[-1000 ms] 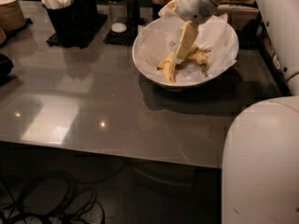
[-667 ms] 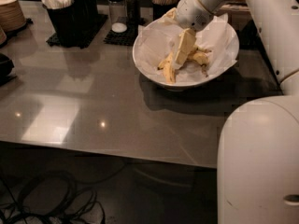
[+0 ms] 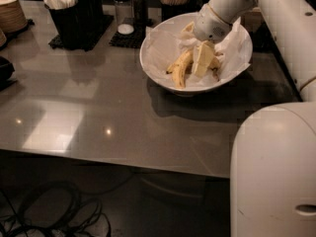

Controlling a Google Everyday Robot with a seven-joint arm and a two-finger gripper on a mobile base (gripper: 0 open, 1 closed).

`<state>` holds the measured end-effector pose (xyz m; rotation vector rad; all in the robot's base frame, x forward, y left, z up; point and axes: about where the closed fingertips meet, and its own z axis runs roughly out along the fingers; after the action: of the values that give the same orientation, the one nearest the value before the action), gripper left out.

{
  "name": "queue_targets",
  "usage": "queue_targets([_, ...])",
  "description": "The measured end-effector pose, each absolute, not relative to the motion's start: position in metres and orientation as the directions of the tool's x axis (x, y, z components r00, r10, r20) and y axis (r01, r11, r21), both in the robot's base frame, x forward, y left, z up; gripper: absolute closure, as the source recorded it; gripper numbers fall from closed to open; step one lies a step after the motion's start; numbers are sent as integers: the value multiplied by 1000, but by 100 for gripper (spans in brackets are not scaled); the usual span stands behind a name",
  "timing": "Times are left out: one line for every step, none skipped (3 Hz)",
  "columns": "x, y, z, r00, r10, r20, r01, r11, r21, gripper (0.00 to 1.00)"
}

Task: Pick banana from white bowl

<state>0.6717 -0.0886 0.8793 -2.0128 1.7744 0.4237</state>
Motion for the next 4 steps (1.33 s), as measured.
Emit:
queue_targets([672, -97, 863, 112, -881, -460, -993, -81, -86, 0])
queue_targets([675, -100, 851, 104, -895, -433, -994, -82, -71, 0])
queue_targets([675, -100, 851, 104, -896, -432, -994, -81, -71, 7])
queue_targets([675, -100, 851, 104, -896, -432, -994, -81, -71, 23])
